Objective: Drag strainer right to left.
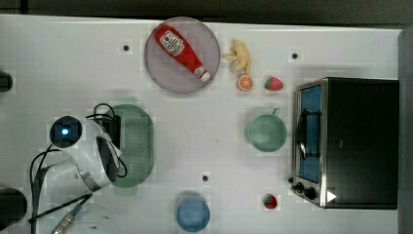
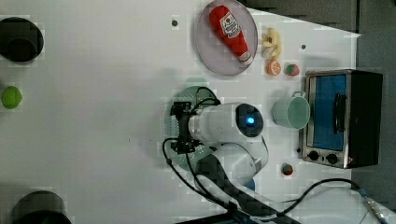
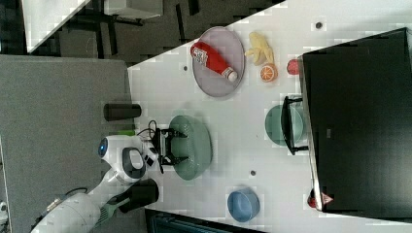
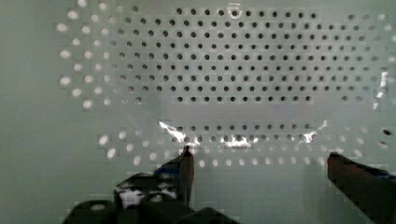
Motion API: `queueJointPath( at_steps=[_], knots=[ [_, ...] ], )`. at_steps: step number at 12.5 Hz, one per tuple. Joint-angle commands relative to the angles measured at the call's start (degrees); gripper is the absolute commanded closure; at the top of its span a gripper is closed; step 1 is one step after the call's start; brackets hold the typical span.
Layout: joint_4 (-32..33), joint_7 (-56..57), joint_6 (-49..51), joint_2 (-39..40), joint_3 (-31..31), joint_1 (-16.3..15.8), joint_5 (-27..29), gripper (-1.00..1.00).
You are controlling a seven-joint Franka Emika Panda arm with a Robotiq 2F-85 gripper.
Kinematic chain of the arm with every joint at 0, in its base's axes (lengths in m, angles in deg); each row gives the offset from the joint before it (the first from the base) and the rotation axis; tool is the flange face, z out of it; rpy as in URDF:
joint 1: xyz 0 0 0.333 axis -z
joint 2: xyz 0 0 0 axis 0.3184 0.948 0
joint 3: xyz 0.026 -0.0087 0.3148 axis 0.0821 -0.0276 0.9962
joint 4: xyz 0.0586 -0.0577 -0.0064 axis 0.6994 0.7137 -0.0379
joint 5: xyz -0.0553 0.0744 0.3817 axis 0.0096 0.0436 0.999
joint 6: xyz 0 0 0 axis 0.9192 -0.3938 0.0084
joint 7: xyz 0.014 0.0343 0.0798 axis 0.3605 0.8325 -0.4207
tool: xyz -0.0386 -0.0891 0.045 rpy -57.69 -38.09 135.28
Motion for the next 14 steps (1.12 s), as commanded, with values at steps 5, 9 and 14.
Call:
queueJointPath(
  at_steps=[5,9,14],
  knots=[
    [-7.6,-5.8,0.0,2.0,1.6,-3.7,4.4,-1.0],
    [-11.9,-9.3,0.1,4.4,1.6,-6.3,4.5,-1.0],
    [-14.8,-8.8,-0.1,6.1,1.1,-7.9,4.2,-1.0]
  ],
)
